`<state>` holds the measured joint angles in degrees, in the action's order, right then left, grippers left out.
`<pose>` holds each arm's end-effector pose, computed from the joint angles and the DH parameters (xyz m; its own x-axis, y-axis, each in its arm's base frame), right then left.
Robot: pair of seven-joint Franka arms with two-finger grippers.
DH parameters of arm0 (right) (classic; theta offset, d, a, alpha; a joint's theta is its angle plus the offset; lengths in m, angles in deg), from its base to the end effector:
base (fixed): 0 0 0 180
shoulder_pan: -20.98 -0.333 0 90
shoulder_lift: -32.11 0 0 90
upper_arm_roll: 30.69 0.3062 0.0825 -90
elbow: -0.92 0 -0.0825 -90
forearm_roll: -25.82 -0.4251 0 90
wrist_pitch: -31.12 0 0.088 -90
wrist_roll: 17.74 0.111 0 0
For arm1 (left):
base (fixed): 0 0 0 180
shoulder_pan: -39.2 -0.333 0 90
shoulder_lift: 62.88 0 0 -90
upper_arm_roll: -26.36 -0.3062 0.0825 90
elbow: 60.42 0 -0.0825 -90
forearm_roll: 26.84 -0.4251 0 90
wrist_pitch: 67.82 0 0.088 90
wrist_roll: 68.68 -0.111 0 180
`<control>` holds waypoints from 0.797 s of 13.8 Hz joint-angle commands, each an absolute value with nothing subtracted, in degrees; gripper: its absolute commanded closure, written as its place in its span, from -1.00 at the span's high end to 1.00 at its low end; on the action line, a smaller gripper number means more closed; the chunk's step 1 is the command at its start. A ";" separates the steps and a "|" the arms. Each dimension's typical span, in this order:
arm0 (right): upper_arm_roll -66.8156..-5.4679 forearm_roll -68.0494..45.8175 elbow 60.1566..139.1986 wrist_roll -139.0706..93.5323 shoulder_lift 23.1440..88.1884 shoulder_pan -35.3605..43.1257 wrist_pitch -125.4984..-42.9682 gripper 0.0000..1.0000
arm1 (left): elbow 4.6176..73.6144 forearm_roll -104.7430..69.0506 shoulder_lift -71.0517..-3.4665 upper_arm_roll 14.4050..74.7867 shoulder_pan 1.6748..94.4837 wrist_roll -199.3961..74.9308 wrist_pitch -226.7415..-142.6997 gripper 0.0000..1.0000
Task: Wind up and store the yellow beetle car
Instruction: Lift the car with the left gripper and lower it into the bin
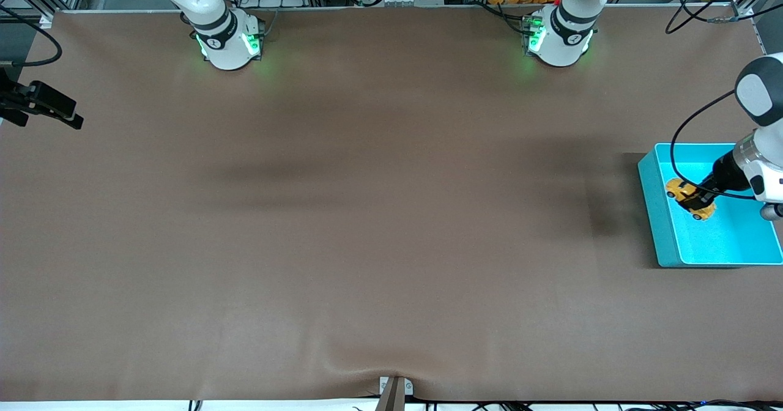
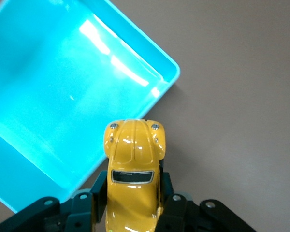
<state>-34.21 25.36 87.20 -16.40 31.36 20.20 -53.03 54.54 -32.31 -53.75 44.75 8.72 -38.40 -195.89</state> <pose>0.5805 -0.0271 0.6425 0.9972 -0.0703 -0.0243 -0.0705 -0.9975 -0.0082 0.6086 0.1370 0.3526 0.7687 0.6343 0.0821 0.6355 -0.7720 0.0139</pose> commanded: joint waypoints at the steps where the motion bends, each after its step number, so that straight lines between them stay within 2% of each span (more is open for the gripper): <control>1: -34.74 26.26 88.55 -16.33 30.00 19.31 -53.25 1.00 | 51.38 -37.02 -50.41 45.34 6.17 -43.35 -194.82 -1.00; 5: -34.74 26.34 88.55 -16.33 30.00 19.31 -53.34 1.00 | 48.31 -39.05 -46.28 45.34 3.70 -53.01 -195.17 -1.00; 11: -34.74 26.26 88.55 -16.33 30.27 19.57 -53.60 1.00 | 48.04 -39.05 -42.76 45.34 0.62 -68.23 -199.03 -1.00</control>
<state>-34.22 25.37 87.40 -16.40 31.36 20.19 -53.05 49.14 -37.51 -44.12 44.69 1.17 -65.16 -197.81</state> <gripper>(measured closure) 0.000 0.533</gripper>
